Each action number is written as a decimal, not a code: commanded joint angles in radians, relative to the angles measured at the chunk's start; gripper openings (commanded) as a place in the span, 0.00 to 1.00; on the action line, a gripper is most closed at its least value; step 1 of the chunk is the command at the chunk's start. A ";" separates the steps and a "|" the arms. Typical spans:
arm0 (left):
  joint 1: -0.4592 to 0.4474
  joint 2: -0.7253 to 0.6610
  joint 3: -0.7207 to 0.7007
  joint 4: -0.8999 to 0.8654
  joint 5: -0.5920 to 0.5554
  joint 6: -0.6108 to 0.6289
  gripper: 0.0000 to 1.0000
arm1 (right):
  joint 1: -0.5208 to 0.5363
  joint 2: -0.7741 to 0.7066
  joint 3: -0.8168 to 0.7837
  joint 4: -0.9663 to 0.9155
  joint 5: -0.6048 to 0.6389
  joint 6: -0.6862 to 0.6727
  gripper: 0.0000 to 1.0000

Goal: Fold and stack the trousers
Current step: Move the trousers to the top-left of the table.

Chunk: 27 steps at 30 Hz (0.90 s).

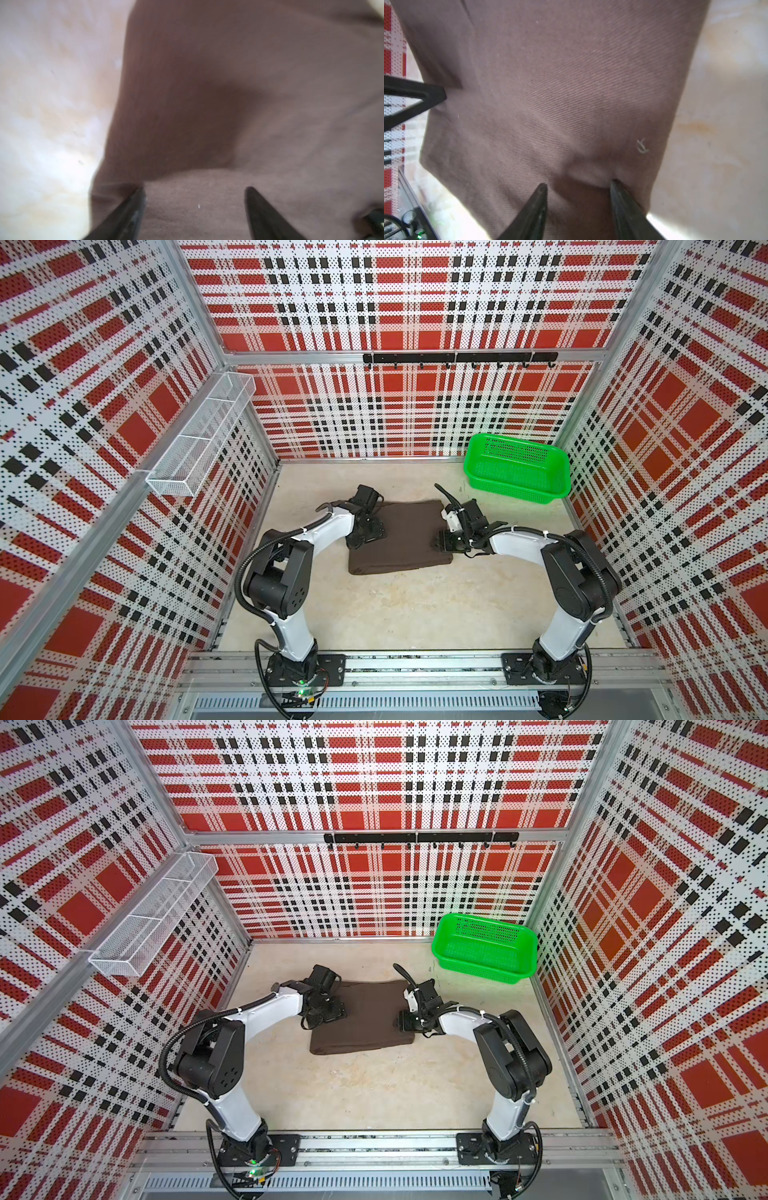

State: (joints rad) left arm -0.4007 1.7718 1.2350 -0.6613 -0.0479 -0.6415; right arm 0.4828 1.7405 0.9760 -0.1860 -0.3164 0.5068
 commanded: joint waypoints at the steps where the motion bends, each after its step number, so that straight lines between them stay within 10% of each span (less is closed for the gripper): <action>1: -0.048 -0.090 0.089 -0.089 -0.151 -0.001 0.98 | 0.003 -0.112 0.016 -0.069 0.087 0.006 0.64; 13: -0.325 0.054 0.285 -0.201 -0.279 -0.158 0.98 | -0.084 -0.359 -0.045 -0.129 0.216 -0.074 0.72; 27: -0.321 0.317 0.315 -0.198 -0.293 -0.149 0.98 | -0.128 -0.414 -0.157 -0.096 0.183 -0.066 0.72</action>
State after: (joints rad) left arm -0.7406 2.0548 1.5291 -0.8433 -0.3058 -0.8051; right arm 0.3634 1.3499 0.8234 -0.2951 -0.1230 0.4530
